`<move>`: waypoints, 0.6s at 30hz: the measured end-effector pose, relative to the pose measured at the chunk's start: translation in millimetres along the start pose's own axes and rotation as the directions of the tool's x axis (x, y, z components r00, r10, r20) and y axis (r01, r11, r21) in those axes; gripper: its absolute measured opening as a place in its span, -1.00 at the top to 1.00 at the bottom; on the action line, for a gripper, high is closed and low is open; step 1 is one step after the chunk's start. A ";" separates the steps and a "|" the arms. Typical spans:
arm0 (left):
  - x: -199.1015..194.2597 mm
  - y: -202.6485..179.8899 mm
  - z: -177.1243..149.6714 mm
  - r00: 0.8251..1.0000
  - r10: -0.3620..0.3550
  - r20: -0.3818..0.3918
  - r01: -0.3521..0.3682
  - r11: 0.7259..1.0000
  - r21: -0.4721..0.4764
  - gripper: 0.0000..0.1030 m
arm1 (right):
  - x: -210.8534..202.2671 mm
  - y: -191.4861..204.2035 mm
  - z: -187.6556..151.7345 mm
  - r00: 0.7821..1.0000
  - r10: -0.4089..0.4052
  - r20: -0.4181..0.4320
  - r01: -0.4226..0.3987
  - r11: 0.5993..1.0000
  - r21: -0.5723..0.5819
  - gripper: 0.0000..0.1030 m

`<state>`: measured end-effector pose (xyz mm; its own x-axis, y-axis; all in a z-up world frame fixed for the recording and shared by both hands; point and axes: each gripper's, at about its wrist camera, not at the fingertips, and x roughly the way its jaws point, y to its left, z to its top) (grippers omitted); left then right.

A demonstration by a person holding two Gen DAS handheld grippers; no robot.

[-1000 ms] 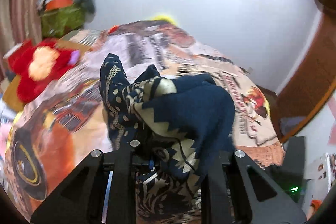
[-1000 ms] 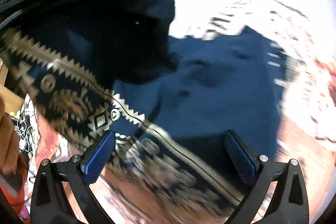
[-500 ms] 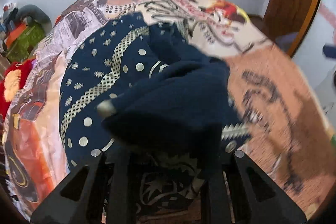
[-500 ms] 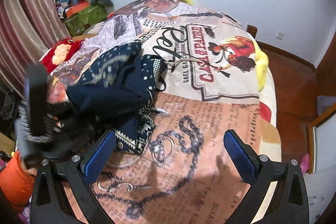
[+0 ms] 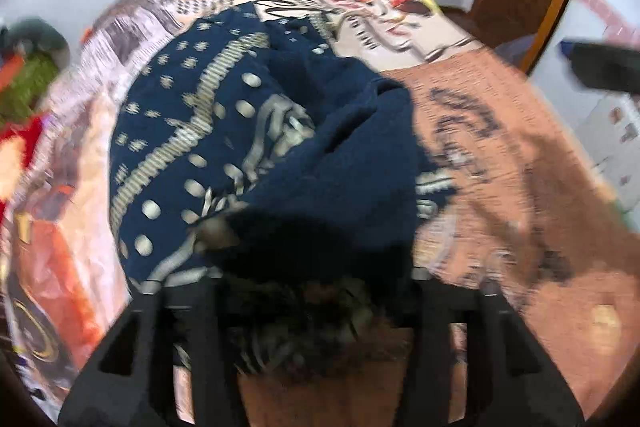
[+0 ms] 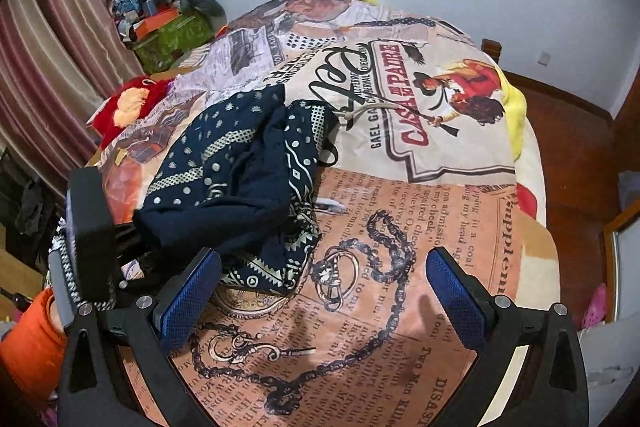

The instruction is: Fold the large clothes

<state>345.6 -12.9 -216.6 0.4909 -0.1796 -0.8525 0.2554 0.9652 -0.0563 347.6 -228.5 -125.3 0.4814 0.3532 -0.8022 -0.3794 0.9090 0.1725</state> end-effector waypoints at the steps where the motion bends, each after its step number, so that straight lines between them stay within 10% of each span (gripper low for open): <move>1: -7.6 2.1 0.1 1.000 -0.029 0.002 0.029 0.999 -0.020 -0.15 | -0.8 0.4 0.4 1.000 0.002 0.003 -0.002 1.000 0.001 -0.99; 8: -71.8 46.0 -0.8 0.993 -0.084 0.083 0.098 0.978 -0.183 -0.15 | -3.9 11.8 12.3 0.999 0.028 0.020 -0.028 1.000 -0.013 -0.99; 18: -102.2 142.6 -20.9 0.988 0.050 0.148 0.008 0.930 -0.366 -0.21 | 26.3 67.3 48.9 0.983 0.185 0.004 -0.185 0.981 -0.051 -0.99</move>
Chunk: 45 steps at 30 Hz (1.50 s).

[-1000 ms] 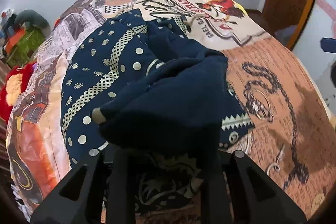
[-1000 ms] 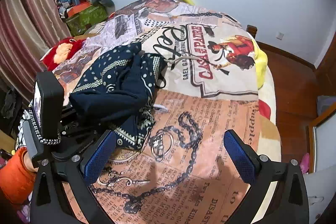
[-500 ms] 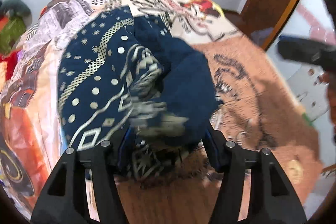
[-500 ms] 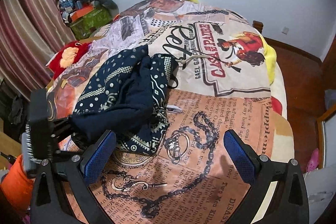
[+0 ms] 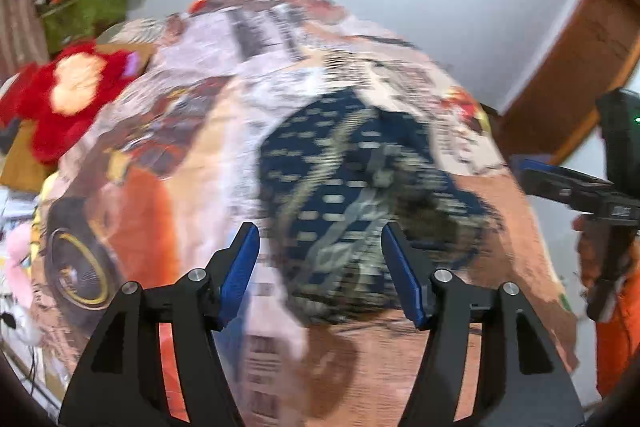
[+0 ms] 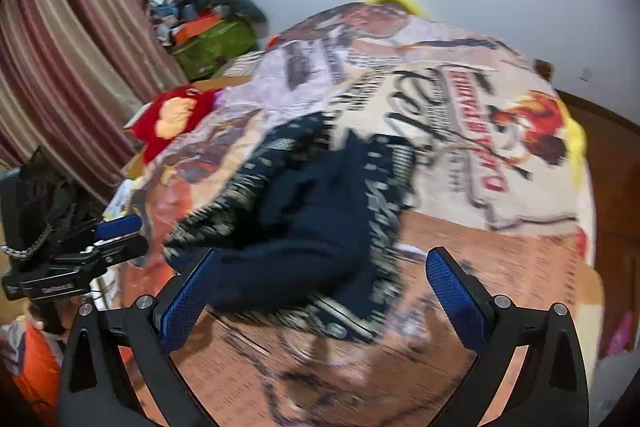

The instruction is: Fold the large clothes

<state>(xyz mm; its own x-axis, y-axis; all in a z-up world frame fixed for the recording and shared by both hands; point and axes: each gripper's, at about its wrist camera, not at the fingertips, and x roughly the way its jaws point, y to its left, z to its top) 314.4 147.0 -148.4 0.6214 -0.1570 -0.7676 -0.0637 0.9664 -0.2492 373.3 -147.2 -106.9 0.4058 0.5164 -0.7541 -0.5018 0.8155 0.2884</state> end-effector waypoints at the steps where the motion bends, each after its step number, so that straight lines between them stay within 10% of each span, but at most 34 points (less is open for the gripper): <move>1: 8.1 9.5 0.3 1.000 0.012 -0.014 -0.013 1.000 -0.023 -0.22 | 10.8 6.2 6.0 1.000 0.024 -0.015 -0.024 1.000 0.006 -0.99; 11: 69.3 28.3 -14.3 0.995 -0.013 -0.099 0.007 0.998 -0.056 -0.22 | 114.7 39.9 50.0 0.972 0.133 -0.192 -0.112 0.987 0.115 -0.81; 17: 75.7 37.5 -21.8 0.993 -0.065 -0.096 0.056 0.994 -0.091 -0.23 | 166.0 55.0 43.1 0.938 0.142 -0.315 -0.114 0.988 0.103 -0.27; 25: 54.6 42.8 -8.9 0.998 -0.031 -0.063 0.025 0.995 -0.094 -0.23 | 147.2 65.9 41.9 0.971 0.101 -0.219 -0.102 0.995 0.006 0.83; 34: 19.3 0.2 34.2 0.999 0.005 0.034 -0.004 1.000 -0.023 -0.23 | 61.5 66.1 66.4 0.993 0.108 -0.054 -0.112 0.991 -0.079 0.87; 45: 101.9 -88.9 13.5 0.992 -0.047 -0.116 0.060 0.992 0.108 -0.48 | 34.8 -61.1 28.8 0.995 0.074 -0.063 -0.064 0.988 0.144 0.87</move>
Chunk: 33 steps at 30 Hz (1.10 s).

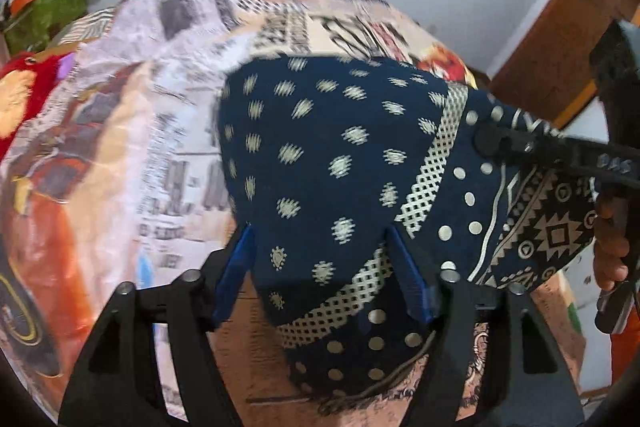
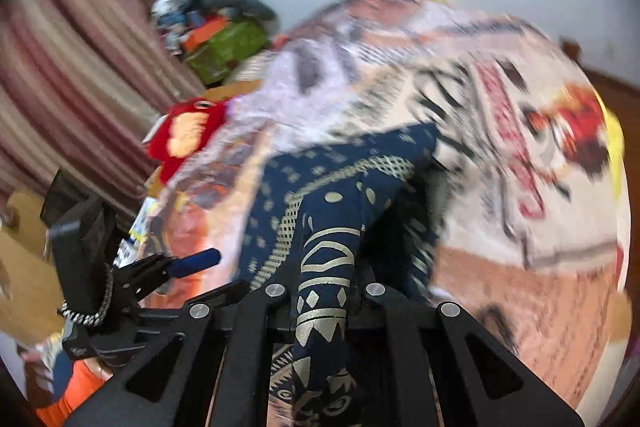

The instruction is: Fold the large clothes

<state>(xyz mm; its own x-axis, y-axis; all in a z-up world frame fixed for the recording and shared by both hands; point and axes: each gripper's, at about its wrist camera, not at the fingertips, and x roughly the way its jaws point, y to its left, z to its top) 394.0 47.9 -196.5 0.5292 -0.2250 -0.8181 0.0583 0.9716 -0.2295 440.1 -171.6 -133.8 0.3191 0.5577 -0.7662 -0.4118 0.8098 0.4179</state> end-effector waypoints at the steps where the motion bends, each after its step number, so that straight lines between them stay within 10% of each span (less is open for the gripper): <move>1: 5.8 -2.3 -1.7 1.000 -0.001 -0.009 0.002 1.000 0.008 -0.54 | 6.0 -15.4 -6.9 1.000 -0.010 -0.016 0.011 1.000 0.026 0.86; 9: 35.8 5.7 -13.1 0.997 -0.037 -0.061 0.036 0.999 -0.016 -0.90 | 20.2 -61.1 -43.7 0.998 0.000 -0.060 0.003 0.998 0.057 0.78; 20: 21.6 -8.9 -18.1 0.998 0.063 -0.008 -0.062 0.995 0.080 -0.90 | -22.3 -30.9 -45.3 0.987 -0.155 0.034 0.156 0.988 -0.019 -0.37; 33: -19.7 2.6 -60.0 0.989 0.147 -0.009 -0.140 0.962 0.235 -0.89 | 14.6 -32.0 -98.8 0.959 -0.239 -0.154 0.215 0.964 -0.158 -0.63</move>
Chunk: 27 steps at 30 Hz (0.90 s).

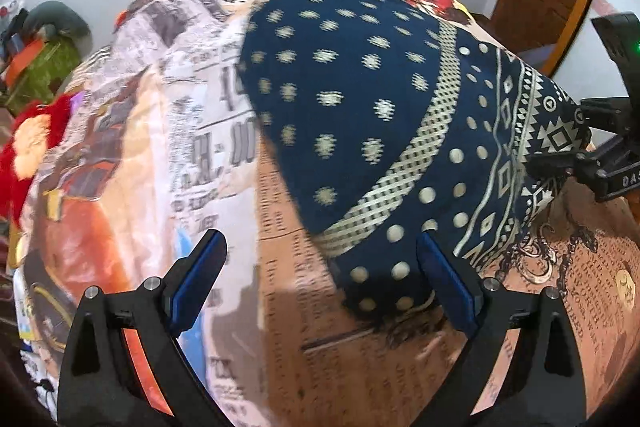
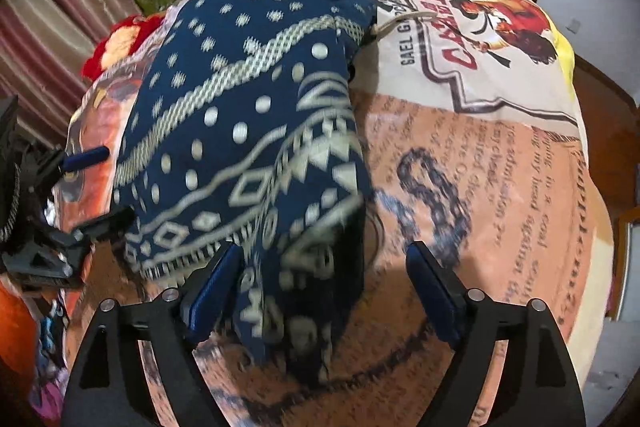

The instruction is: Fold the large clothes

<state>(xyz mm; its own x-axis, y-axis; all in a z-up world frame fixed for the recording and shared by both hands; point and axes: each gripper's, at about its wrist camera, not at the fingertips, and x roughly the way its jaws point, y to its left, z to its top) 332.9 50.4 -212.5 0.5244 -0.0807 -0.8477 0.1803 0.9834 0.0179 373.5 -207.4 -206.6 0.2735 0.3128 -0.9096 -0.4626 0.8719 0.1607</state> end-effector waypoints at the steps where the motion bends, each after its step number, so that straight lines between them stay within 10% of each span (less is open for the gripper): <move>1: -4.6 4.1 1.2 1.000 0.005 0.011 -0.005 1.000 -0.010 -0.89 | -3.6 1.1 -0.7 1.000 -0.011 0.000 0.011 1.000 -0.023 -0.63; 11: -19.1 47.5 41.5 0.996 -0.023 0.089 0.038 0.984 -0.174 -0.89 | -45.8 6.3 36.7 0.989 0.007 0.151 0.000 0.999 -0.048 -0.73; 17: 23.4 66.8 54.4 0.986 -0.167 0.009 0.162 0.939 -0.303 -0.89 | -24.4 -2.1 68.3 0.987 0.046 0.154 -0.050 0.998 0.026 -0.79; 27: 79.2 88.6 58.5 0.864 -0.501 0.056 0.457 0.733 -0.504 -0.89 | 47.0 -48.5 97.6 0.943 0.332 0.024 -0.326 0.907 0.265 -0.79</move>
<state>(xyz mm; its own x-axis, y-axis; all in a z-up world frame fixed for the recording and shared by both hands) 439.0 121.6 -247.0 0.4091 -0.5713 -0.7115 -0.0470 0.7655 -0.6417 491.1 -198.1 -219.7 0.1246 0.5935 -0.7951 -0.2852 0.7889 0.5442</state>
